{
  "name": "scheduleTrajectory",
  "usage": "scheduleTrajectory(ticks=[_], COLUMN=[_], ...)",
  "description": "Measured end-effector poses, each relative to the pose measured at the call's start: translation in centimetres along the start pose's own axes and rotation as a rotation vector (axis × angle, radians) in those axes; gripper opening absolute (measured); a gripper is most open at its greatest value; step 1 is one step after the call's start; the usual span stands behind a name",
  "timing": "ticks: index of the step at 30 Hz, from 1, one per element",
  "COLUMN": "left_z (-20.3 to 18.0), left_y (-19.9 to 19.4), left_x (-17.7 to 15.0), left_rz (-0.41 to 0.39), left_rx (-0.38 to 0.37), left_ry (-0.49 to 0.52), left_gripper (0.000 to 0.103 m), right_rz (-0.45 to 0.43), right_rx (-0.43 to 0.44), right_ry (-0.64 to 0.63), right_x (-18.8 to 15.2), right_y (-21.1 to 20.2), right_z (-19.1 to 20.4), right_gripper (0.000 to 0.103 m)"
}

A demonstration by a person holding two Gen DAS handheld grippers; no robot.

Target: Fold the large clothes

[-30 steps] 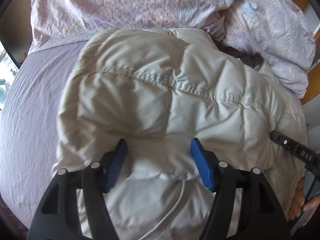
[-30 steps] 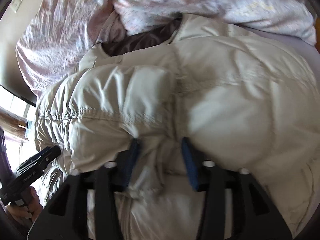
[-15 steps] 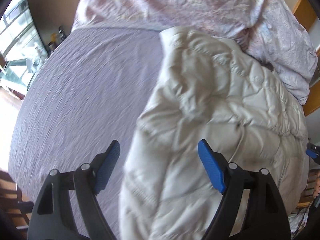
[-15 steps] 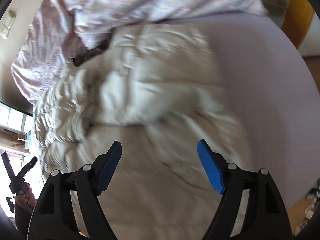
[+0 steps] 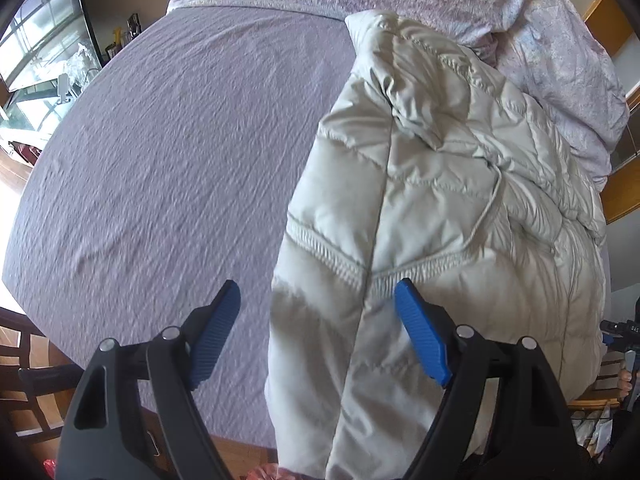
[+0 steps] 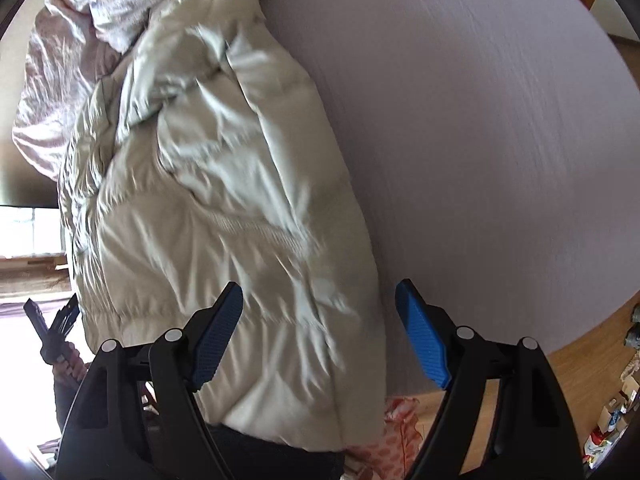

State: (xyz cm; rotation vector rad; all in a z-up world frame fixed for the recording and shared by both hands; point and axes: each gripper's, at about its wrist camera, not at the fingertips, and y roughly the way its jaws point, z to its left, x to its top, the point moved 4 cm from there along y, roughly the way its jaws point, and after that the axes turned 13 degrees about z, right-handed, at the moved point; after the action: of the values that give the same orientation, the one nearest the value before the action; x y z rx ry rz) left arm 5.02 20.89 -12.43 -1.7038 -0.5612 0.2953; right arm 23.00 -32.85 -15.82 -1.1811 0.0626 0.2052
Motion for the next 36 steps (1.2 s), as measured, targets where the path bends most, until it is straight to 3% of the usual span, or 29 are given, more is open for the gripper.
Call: scheduleTrajectory(ticks=[6, 9, 11, 13, 23, 26, 27, 29, 31, 36], left_z=[0.6, 0.9, 0.9, 0.8, -0.2, -0.5, -0.8, -1.3, -1.7, -2.2], left_y=[0.2, 0.2, 0.3, 0.3, 0.7, 0.6, 0.5, 0.4, 0.1, -1.4], left_x=[-1.6, -2.5, -3.0, -3.5, -4.5, -4.5, -4.5, -4.3, -4.1, -3.5], left_rz=[0.015, 0.024, 0.031, 0.036, 0.064, 0.066, 0.062, 0.056, 0.049, 0.007], left_rx=[-0.033, -0.056, -0.068, -0.076, -0.085, -0.086, -0.077, -0.061, -0.048, -0.036], left_ry=[-0.014, -0.014, -0.014, -0.008, 0.007, 0.026, 0.036, 0.049, 0.057, 0.056], left_gripper=[0.068, 0.06, 0.056, 0.053, 0.052, 0.041, 0.033, 0.024, 0.015, 0.008], right_rz=[0.026, 0.044, 0.051, 0.056, 0.079, 0.082, 0.08, 0.078, 0.067, 0.016], right_rx=[0.05, 0.097, 0.12, 0.127, 0.255, 0.243, 0.221, 0.193, 0.194, 0.159], right_ry=[-0.035, -0.05, -0.058, -0.066, -0.018, -0.032, -0.046, -0.065, -0.079, -0.148], right_x=[-1.9, -2.7, -3.4, -4.0, -4.5, -4.3, -4.3, -4.3, -4.2, -4.1], right_y=[0.7, 1.4, 1.8, 2.3, 2.8, 2.6, 2.6, 2.5, 2.0, 0.5], right_z=[-0.5, -0.4, -0.4, 0.3, -0.5, -1.0, -0.8, -0.7, -0.4, 1.2], right_gripper=[0.073, 0.065, 0.054, 0.051, 0.052, 0.051, 0.05, 0.03, 0.02, 0.013])
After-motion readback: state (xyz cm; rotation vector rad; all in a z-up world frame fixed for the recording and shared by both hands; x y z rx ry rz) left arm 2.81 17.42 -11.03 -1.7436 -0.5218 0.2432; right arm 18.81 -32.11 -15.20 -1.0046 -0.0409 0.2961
